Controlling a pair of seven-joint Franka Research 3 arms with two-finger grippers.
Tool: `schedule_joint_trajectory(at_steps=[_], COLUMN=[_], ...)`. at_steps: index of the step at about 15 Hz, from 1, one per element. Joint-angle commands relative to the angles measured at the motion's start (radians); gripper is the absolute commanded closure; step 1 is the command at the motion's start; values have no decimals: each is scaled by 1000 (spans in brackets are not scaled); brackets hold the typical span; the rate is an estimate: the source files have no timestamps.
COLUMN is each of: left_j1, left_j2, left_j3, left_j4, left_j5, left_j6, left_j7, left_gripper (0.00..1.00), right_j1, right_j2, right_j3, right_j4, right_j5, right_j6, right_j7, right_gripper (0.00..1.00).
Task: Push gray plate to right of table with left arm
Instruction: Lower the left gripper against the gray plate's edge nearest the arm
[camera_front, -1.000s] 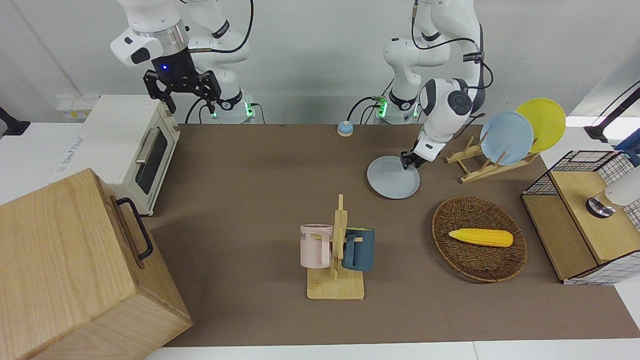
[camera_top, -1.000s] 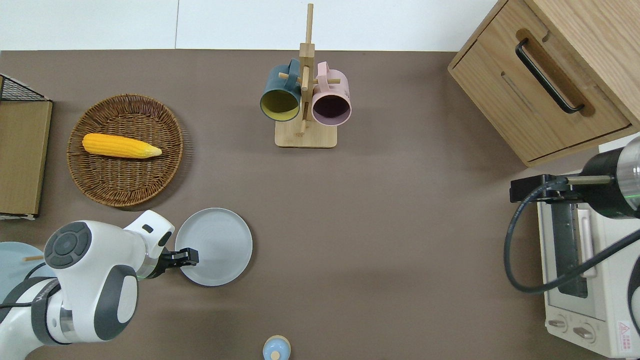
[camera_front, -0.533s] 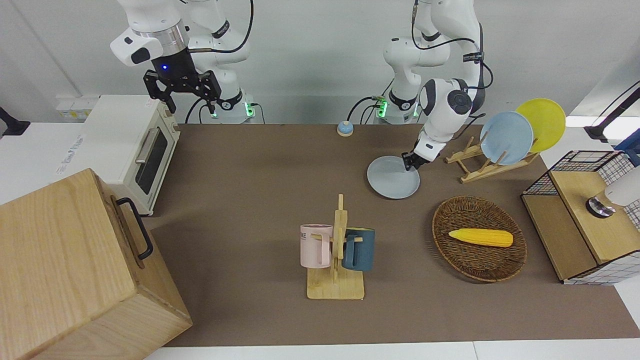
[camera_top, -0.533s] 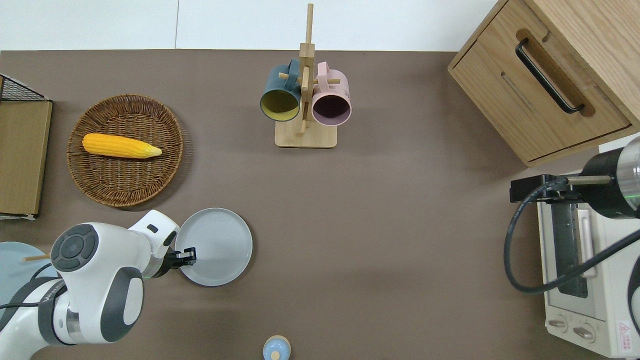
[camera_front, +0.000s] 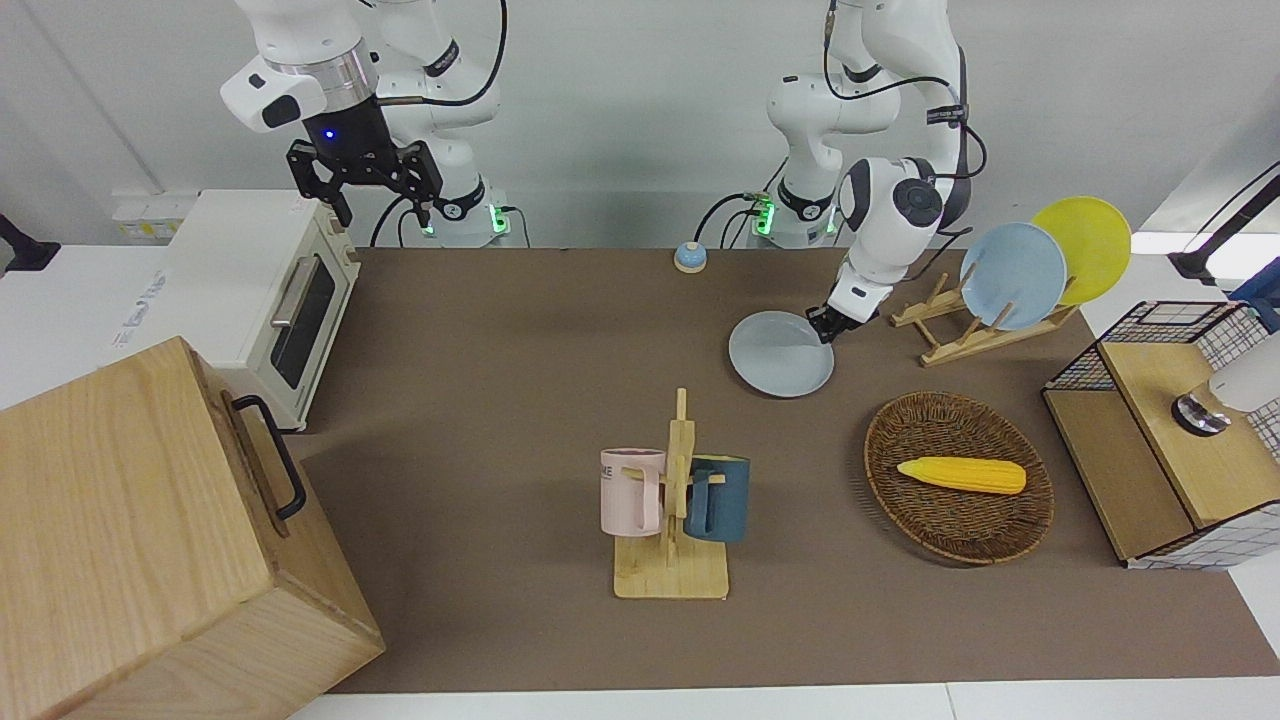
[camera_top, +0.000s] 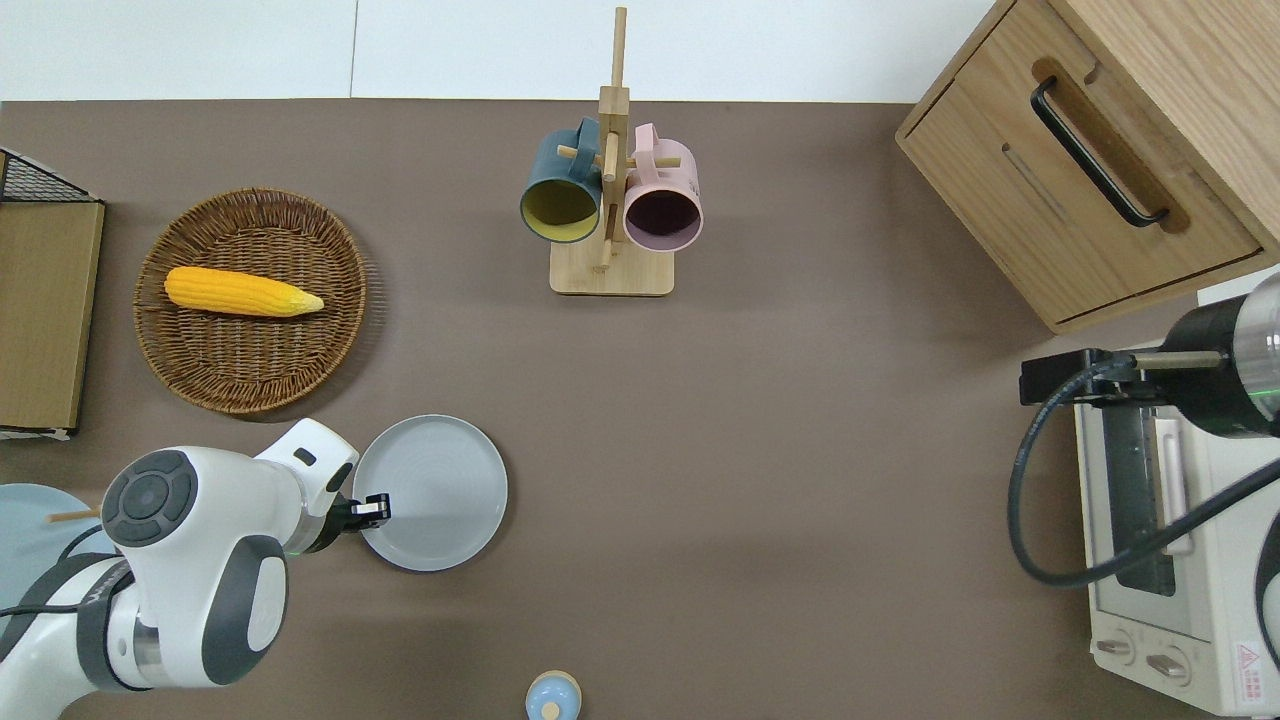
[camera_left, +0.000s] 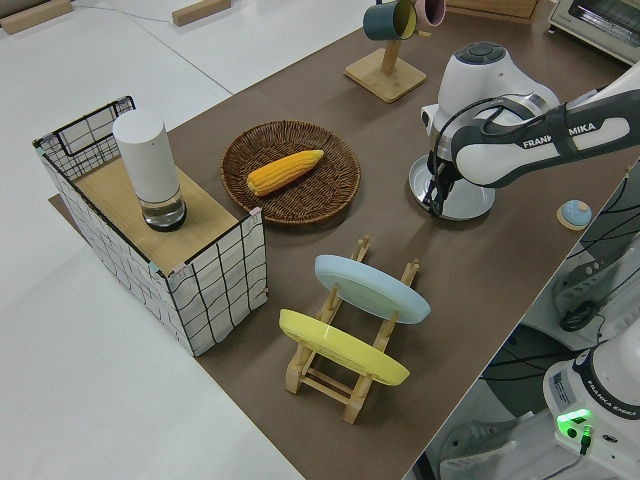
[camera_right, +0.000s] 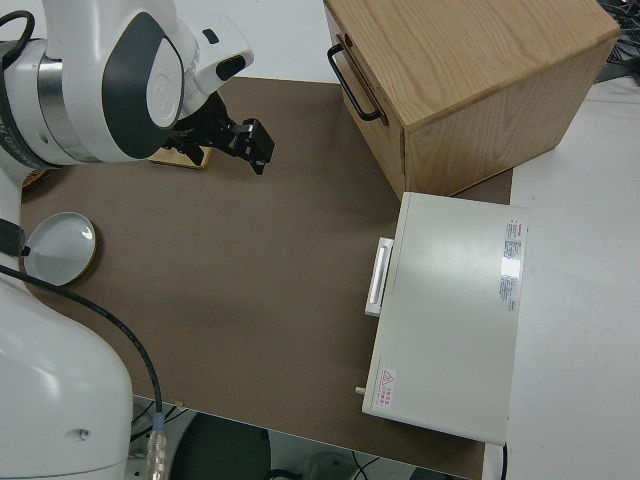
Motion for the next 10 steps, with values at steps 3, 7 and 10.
schedule_joint_trajectory(at_steps=[3, 7, 10], left_j1=[6, 11, 10], left_j2=[-4, -4, 4], left_j3=[1, 1, 0], left_j4=[-26, -26, -24], left_j5=[20, 20, 20], left_j6=[34, 37, 43], left_j7=[8, 5, -7], left_gripper=[1000, 1000, 1000], right_j1=[6, 6, 6], right_j2=[6, 6, 6], right_j3=[-5, -5, -5], right_j4=[10, 10, 10], right_j5=[0, 0, 0], right_j6=[-11, -11, -11], right_j7=[-2, -2, -2], right_gripper=[5, 5, 5])
